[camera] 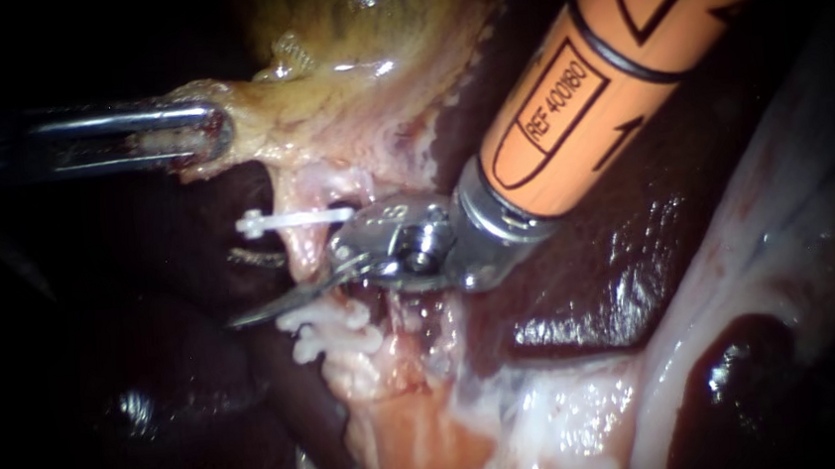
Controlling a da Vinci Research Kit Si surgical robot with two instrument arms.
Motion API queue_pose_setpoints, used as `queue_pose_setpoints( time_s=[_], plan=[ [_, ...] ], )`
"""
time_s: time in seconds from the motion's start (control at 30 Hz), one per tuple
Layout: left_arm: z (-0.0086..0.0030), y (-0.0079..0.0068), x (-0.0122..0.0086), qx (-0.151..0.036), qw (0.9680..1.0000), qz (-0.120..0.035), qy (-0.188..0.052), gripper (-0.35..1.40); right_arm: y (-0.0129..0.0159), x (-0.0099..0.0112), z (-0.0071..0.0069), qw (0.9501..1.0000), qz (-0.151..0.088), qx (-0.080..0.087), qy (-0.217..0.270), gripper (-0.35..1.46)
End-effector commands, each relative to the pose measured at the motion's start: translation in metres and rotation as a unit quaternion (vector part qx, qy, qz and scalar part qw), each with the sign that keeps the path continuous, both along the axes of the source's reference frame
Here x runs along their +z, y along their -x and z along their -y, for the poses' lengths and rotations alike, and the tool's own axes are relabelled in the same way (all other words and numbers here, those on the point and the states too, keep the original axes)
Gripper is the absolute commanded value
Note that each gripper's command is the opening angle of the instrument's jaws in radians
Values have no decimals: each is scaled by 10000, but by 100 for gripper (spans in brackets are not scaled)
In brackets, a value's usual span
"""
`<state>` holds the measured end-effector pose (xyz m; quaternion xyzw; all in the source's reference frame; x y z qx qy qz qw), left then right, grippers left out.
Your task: Go to the cutting position left tube
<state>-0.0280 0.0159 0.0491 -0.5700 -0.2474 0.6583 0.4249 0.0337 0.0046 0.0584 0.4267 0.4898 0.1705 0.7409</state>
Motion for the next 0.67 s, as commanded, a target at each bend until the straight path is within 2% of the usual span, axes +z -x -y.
queue_pose_setpoints(
  time_s=[0.03,0.1,0.27,0.67],
  plan=[
    [0,0,0,-1,10000,-1,0,-35,0,-5,0,10000,-34,13,-7,141],
    [0,0,0,-1,10000,-1,0,-35,-2,-19,0,9999,-106,22,-72,141],
    [0,0,0,-1,10000,-1,1,-35,-4,-34,3,9998,-169,16,-127,141],
    [0,0,1,-1,10000,-1,2,-35,-2,-25,1,9998,-137,33,-167,140]
  ],
)
